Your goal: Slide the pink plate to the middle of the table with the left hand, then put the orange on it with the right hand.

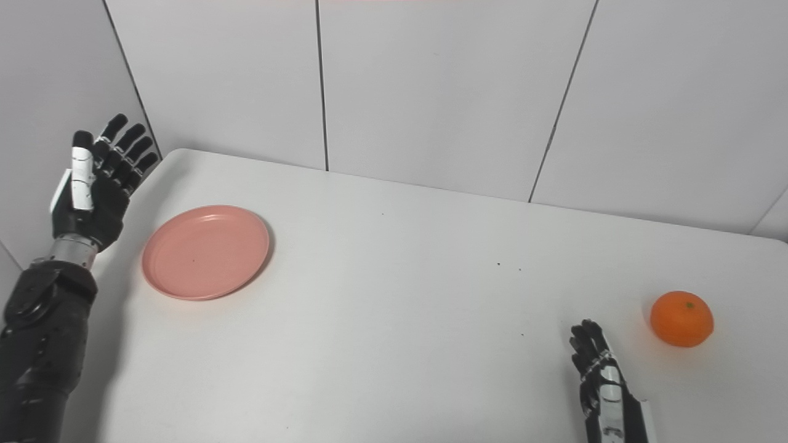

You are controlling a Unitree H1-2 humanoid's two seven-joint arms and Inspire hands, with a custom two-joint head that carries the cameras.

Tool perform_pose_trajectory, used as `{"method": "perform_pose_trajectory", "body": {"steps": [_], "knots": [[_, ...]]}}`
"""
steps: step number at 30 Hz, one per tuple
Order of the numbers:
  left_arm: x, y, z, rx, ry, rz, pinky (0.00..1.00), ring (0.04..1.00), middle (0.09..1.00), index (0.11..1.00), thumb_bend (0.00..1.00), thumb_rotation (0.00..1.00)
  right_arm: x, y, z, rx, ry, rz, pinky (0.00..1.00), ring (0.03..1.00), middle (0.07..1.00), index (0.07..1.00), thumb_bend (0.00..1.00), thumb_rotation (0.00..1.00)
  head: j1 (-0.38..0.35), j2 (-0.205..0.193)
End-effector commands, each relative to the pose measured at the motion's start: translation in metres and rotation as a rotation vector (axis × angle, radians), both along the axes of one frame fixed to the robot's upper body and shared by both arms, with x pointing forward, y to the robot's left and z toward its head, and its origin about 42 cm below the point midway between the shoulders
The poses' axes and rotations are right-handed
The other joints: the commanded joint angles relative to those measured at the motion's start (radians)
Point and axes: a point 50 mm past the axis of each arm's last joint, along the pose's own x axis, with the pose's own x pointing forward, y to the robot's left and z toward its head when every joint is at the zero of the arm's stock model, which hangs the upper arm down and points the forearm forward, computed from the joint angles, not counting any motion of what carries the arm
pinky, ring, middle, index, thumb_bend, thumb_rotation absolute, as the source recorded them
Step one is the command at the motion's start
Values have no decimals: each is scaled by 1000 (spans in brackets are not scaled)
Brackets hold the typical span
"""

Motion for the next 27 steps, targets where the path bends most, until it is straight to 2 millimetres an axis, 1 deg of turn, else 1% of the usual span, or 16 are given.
{"method": "perform_pose_trajectory", "body": {"steps": [1, 3, 7, 9, 10, 11, 14, 19, 23, 25, 27], "knots": [[10, 10, 34, 81, -93, 9, 904, 918, 912, 911, 904, 833, -13, 12, -32, 41, 121, 16, 971, 932, 900, 892, 753, 974, 0, 1], [10, 11, 32, 84, -88, 21, 897, 915, 909, 906, 902, 835, -12, 12, -32, 40, 121, 16, 972, 933, 901, 893, 755, 973, -1, 0], [11, 16, 25, 73, -71, 32, 901, 910, 911, 893, 933, 803, -13, 12, -32, 40, 121, 18, 972, 931, 898, 893, 733, 982, 0, 1], [12, 19, 21, 69, -65, 41, 872, 891, 888, 867, 952, 778, -13, 12, -32, 41, 121, 19, 972, 929, 897, 892, 732, 984, 0, 1], [12, 20, 19, 67, -63, 44, 842, 877, 863, 853, 967, 756, -13, 12, -32, 42, 121, 19, 972, 928, 896, 892, 732, 983, 0, 1], [13, 22, 17, 63, -60, 45, 839, 876, 860, 851, 969, 754, -13, 12, -32, 41, 119, 19, 972, 928, 896, 892, 733, 983, 0, 1], [13, 25, 12, 68, -56, 46, 814, 856, 816, 832, 983, 733, -13, 12, -32, 36, 118, 19, 967, 925, 893, 889, 736, 986, -1, 3], [13, 31, 6, 85, -38, 63, 781, 828, 804, 826, 1000, 721, -13, 12, -32, 39, 123, 18, 975, 931, 895, 894, 743, 984, 0, 2], [15, 38, -3, 86, -8, 98, 747, 802, 796, 806, 1000, 734, -13, 13, -32, 43, 123, 17, 966, 924, 891, 892, 737, 980, -2, 2], [16, 44, -11, 74, 12, 108, 742, 792, 793, 795, 1000, 721, -13, 13, -33, 43, 123, 18, 969, 924, 889, 894, 740, 979, -3, 2], [16, 48, -19, 68, 31, 111, 711, 778, 779, 788, 1000, 713, -13, 13, -33, 44, 122, 19, 972, 925, 889, 897, 737, 983, -4, 2]]}}
